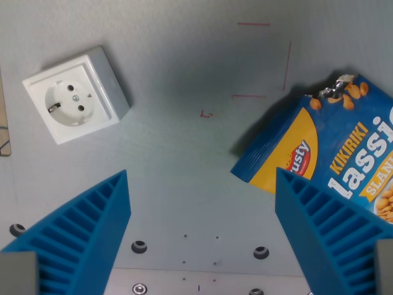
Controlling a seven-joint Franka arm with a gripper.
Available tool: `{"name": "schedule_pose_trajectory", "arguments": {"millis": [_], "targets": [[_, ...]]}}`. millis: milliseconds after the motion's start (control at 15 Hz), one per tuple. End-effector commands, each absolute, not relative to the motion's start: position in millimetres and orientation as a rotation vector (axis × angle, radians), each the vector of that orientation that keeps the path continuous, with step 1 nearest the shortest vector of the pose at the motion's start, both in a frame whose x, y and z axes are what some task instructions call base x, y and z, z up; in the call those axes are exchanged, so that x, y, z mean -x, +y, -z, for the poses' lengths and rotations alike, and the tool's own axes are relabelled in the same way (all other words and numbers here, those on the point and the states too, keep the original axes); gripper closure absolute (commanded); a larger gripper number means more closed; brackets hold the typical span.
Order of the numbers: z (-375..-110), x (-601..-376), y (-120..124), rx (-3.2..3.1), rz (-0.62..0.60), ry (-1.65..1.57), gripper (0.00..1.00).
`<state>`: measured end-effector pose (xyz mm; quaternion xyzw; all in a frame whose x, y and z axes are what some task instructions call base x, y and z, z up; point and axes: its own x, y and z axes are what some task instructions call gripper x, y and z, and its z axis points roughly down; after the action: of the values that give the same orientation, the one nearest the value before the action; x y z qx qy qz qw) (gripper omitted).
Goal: Move in gripper negative y
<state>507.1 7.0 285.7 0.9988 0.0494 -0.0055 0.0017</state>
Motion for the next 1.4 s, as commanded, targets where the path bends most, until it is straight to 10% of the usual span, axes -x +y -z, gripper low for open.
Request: {"name": "schedule_pose_trajectory", "arguments": {"millis": [67, 1400], "targets": [[-287, -507, 12, -3.134, 0.011, 0.156, 0.00], [-287, -497, 111, -3.134, 0.011, 0.156, 0.00]]}}
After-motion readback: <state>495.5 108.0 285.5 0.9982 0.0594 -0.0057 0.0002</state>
